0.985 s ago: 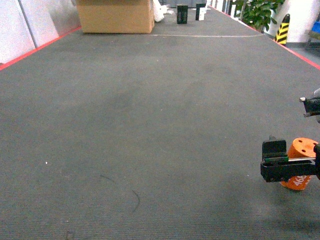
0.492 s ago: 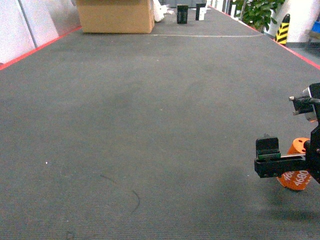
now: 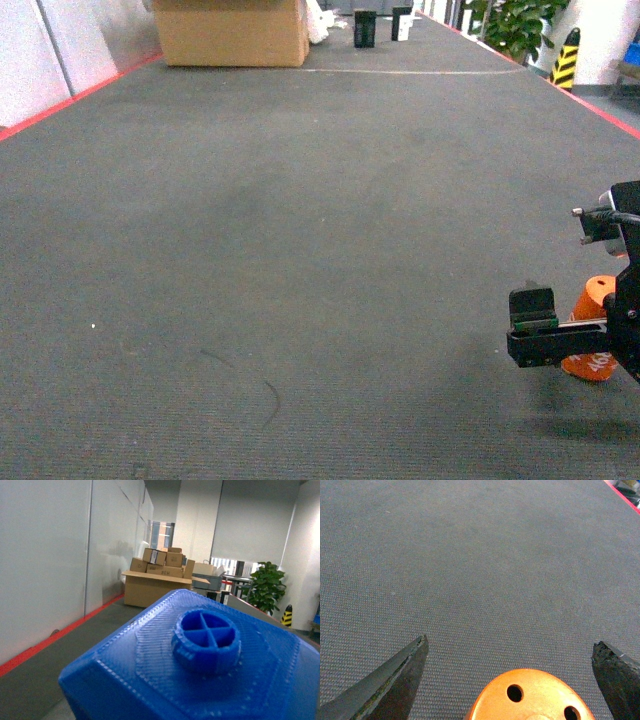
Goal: Sort blue parts and orange caps into right shelf containers
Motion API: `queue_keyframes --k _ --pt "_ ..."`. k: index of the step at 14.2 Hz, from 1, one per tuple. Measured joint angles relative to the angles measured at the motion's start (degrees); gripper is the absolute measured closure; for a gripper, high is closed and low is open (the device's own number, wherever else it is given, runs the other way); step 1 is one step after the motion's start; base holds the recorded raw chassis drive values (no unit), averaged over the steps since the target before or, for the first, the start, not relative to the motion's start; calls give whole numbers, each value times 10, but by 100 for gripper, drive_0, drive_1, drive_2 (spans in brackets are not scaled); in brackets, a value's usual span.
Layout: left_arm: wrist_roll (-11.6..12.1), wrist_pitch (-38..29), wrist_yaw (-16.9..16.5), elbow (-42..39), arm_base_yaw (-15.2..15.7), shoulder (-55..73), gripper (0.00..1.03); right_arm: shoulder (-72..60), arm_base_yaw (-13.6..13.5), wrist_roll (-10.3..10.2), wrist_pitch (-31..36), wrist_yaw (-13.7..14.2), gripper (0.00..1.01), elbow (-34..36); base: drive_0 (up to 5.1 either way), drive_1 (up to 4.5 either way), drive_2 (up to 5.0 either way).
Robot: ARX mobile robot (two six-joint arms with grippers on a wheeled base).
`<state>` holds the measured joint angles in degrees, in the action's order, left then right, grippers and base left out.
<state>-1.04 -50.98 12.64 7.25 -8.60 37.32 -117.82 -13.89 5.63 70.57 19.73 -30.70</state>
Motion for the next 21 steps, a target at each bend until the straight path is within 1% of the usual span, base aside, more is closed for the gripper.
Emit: queue_keyframes --k 9,13,14,16,18,19,20,21 --pt "0 0 0 0 0 0 43 -3 1 0 -3 0 3 -3 0 0 0" --pt "0 0 0 0 0 0 43 -10 8 0 -4 -7 3 -7 0 0 0" --pt "0 0 0 0 0 0 43 -10 8 0 -2 -8 5 -7 0 0 0" --pt "0 0 0 0 0 0 43 -13 12 1 6 -9 30 -6 0 0 0" --pt "0 0 0 0 0 0 43 -17 14 1 14 -9 51 -3 0 0 0" --pt "0 0 0 0 0 0 43 -18 16 0 24 -15 58 -2 0 0 0" --pt "0 0 0 0 0 0 43 -18 16 0 29 -16 60 -2 0 0 0" --pt "0 0 0 0 0 0 43 -19 16 0 31 -15 60 0 0 0 0"
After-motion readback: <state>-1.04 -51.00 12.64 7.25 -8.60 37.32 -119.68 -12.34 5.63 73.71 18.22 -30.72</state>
